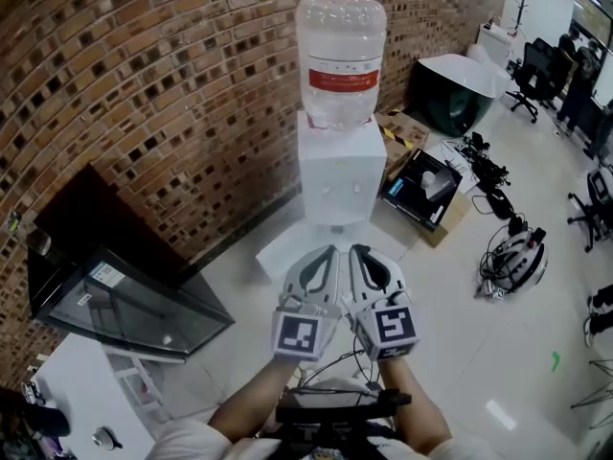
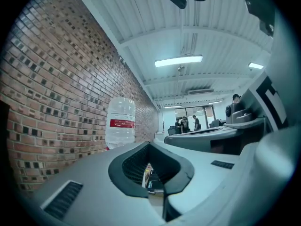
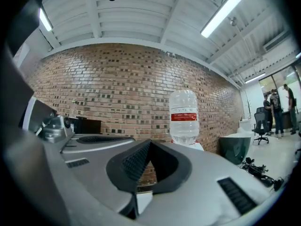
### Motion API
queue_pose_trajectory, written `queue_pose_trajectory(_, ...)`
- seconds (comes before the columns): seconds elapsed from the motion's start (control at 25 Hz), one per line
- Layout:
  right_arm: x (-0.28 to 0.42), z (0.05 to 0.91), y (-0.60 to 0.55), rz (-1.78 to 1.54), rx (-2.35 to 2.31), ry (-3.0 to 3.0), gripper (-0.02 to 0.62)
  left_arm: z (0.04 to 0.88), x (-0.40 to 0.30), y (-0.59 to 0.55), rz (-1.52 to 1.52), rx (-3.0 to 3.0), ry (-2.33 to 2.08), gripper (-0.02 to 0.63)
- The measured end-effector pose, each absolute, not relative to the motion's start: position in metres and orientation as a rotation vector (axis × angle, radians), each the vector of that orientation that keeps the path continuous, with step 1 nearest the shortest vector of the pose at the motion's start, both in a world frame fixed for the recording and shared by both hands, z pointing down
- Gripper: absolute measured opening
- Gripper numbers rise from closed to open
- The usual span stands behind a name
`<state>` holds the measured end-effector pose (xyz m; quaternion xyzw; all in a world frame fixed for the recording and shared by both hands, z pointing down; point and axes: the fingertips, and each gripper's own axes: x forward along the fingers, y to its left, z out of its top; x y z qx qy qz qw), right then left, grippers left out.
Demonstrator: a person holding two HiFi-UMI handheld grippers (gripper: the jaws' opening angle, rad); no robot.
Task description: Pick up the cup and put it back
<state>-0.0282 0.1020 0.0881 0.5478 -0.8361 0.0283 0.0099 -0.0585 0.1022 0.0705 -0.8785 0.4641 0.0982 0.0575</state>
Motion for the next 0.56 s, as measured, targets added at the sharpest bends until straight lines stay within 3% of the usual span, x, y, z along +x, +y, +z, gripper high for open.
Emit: queue_pose_trajectory(0.56,-0.0181,0.0839,0.1037,0.076,1.713,-2.626,0.003,0.0683,-0.0478,0.1089,0.299,-2.663,1.391,-0.006)
